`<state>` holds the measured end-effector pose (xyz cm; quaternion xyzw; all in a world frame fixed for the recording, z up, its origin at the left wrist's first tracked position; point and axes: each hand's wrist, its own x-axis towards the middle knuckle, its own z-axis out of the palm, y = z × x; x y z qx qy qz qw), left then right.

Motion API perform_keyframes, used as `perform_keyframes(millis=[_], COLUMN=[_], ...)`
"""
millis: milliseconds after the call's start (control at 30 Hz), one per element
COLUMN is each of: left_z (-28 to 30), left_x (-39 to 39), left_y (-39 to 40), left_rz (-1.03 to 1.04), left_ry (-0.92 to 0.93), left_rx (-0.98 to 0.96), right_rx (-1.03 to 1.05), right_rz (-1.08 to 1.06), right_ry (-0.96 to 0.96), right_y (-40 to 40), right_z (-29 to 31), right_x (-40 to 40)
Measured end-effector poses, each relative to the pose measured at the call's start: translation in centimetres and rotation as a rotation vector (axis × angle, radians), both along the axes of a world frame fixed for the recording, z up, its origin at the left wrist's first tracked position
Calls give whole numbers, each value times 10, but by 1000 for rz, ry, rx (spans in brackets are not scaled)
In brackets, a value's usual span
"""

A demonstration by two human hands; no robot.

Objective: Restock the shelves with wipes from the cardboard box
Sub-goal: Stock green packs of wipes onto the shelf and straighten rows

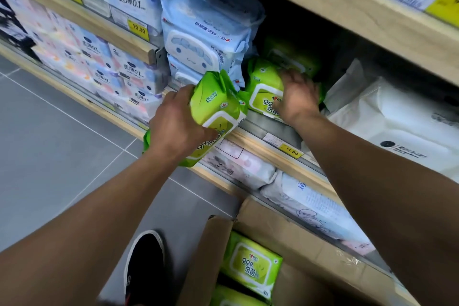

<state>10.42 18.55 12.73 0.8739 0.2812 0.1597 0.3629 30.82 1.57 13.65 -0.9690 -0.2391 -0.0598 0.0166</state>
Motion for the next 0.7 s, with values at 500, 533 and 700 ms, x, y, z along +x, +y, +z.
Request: perform_keyframes(millis=[500, 533, 700], left_z=[28, 31, 48], left_x=[0, 2, 11], left_y=[-35, -42, -80], left_rz=[-169, -184, -254], left_ry=[-76, -86, -109], left_rx=[193, 220, 308], right_rx=[-167, -149, 56], right_rz=[236, 254, 309], right_ry=[-153, -198, -400], right_y=[-76, -86, -132], right_z=[16, 19, 43], right_x=[-109, -117, -131])
